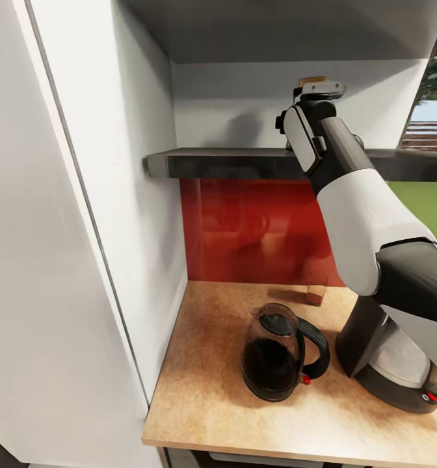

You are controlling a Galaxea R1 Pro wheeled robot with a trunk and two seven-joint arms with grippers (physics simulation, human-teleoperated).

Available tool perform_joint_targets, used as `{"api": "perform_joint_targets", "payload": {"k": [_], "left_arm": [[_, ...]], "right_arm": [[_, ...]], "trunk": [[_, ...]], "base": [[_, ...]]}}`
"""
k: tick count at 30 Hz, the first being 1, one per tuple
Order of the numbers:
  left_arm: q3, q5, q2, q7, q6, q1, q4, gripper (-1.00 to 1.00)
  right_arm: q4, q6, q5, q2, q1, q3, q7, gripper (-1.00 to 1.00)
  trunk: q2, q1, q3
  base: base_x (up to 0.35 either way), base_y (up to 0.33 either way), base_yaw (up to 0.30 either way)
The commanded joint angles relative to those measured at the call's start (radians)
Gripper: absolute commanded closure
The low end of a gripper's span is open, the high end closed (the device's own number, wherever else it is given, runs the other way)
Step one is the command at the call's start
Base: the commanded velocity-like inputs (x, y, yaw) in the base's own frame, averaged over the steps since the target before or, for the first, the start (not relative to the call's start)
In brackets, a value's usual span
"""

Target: Set up a coffee station on the kitchen countertop: keep the coffee maker on the countertop, move the bottle of coffee from the kitchen shelf to the counter next to the coffee maker, place a paper coffee filter on top of the coffee maker, put the saucer next to the coffee maker with the coffee cup on the saucer, and place the electric kettle next to the coffee maker.

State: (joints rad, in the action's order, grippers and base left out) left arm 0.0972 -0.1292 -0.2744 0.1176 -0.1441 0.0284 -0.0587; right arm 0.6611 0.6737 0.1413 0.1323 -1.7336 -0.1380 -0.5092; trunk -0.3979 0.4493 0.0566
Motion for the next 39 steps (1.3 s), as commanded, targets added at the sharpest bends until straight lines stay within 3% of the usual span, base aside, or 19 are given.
{"api": "perform_joint_targets", "payload": {"k": [1,12,13,19,39], "left_arm": [[0.009,-0.01,0.0,0.002,-0.003,0.001,0.0,-1.0],[0.009,-0.01,0.0,0.002,-0.003,0.001,0.0,-1.0],[0.009,-0.01,0.001,0.002,-0.003,0.001,0.0,-1.0],[0.009,-0.01,0.001,0.002,-0.003,0.001,0.0,-1.0],[0.009,-0.01,0.0,0.002,-0.004,0.001,-0.001,-1.0]], "right_arm": [[0.001,0.003,0.011,-0.001,-0.001,-0.005,-0.009,-1.0],[0.0,0.002,0.011,-0.006,-0.001,-0.005,-0.009,-1.0],[0.001,0.002,0.011,-0.013,-0.001,-0.005,-0.009,1.0],[0.002,0.001,0.011,-0.028,-0.001,-0.005,-0.009,1.0],[0.045,0.004,0.014,-0.026,-0.001,-0.006,-0.006,1.0]], "trunk": [[-0.002,0.001,0.002],[-0.002,0.001,0.002],[-0.002,0.001,0.002],[-0.002,0.001,0.002],[-0.002,0.001,0.002]], "base": [[0.033,0.025,0.0],[0.007,0.005,0.0],[0.0,0.0,0.0],[0.0,0.0,0.0],[-0.002,0.0,0.0]]}}
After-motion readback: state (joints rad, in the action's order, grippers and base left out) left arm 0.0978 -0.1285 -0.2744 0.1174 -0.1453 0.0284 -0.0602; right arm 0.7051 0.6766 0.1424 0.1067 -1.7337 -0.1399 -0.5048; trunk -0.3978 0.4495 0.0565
